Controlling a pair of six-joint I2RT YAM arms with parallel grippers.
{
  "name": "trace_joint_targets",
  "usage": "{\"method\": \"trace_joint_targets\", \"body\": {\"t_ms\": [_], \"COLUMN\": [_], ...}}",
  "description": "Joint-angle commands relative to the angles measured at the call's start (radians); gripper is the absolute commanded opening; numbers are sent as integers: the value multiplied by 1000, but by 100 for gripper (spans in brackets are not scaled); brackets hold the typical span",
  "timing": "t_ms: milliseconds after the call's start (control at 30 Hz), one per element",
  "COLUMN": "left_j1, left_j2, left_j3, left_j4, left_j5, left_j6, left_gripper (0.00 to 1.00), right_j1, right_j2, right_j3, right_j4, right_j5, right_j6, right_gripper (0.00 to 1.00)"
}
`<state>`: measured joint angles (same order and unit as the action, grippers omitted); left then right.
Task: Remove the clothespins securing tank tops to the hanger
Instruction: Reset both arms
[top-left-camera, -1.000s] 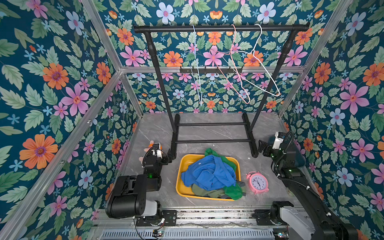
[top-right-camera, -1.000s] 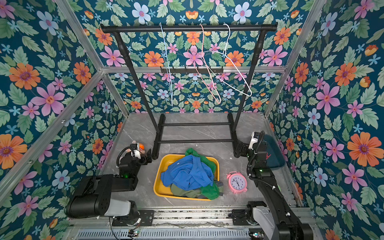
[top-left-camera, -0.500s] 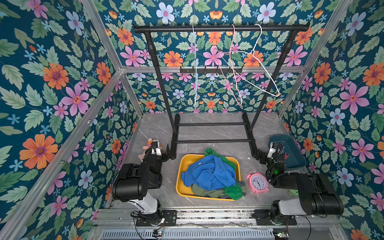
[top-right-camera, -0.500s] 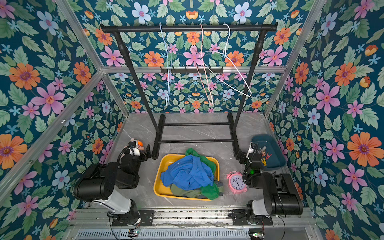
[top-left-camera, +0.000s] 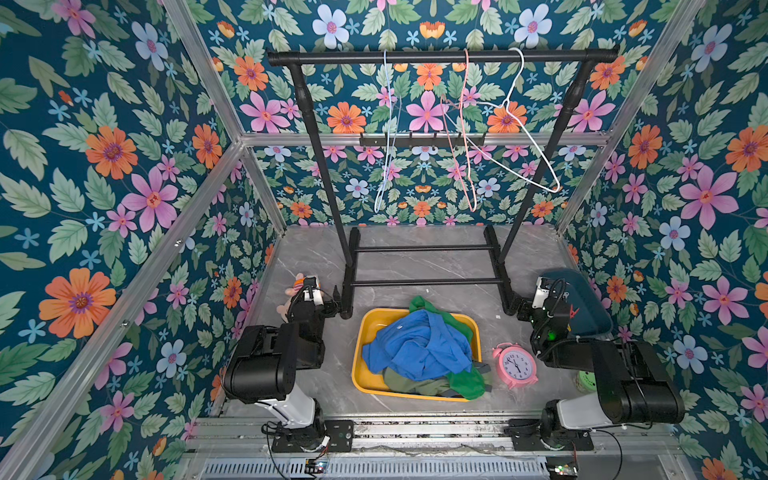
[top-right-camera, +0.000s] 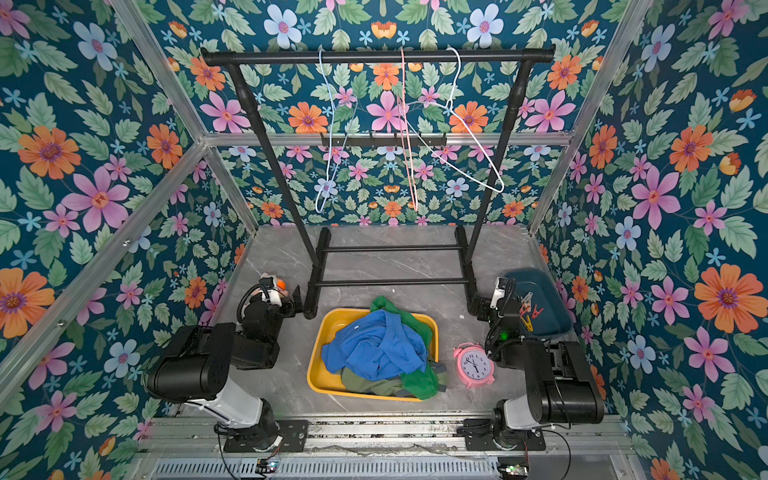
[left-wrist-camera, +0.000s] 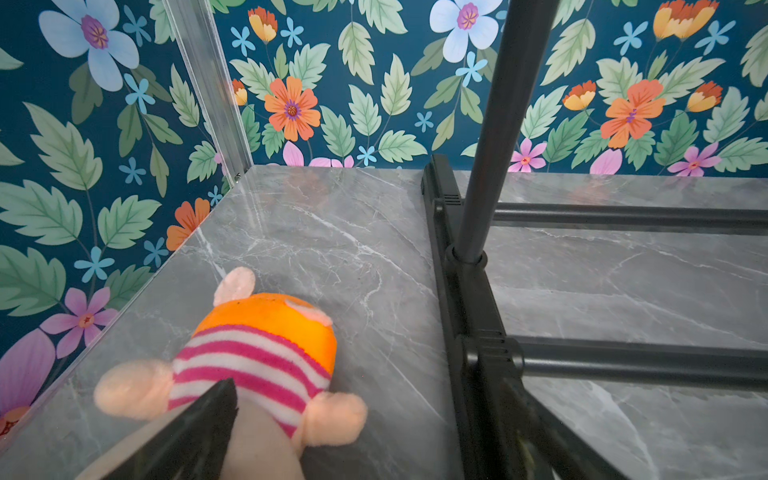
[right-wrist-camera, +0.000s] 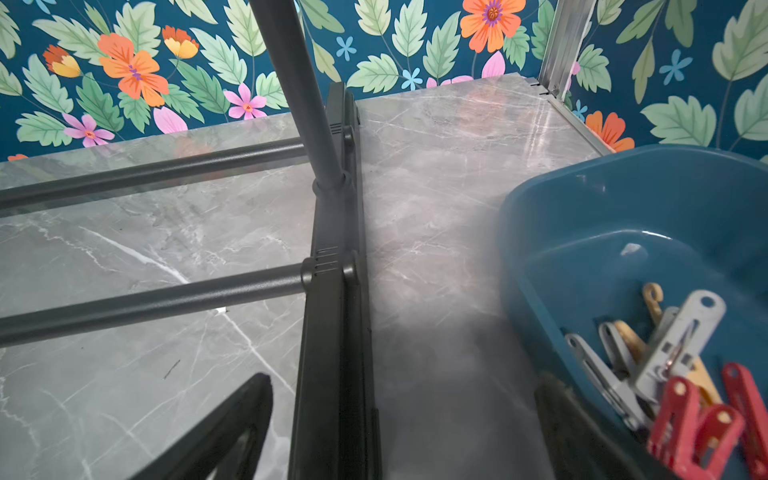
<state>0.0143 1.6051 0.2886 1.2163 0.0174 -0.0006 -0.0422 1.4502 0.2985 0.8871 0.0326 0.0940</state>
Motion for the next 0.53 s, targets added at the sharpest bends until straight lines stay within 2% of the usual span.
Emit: {"method": "trace_joint_targets", "body": {"t_ms": [0,500], "left_j1": [1,-6], "left_j2": [-2,-1], "left_j3": [3,6], "left_j4": [-4,-11], "left_j5": [-8,-17], "left_j6": [-11,-5], "left_gripper": [100,99], "right_j1": [-1,-1], "right_j2": [0,2], "right_j3": [3,2], "right_j4": [33,38], "right_j5": [-3,-2], "right_j6": [-14,-13], "right_gripper": [99,99]}}
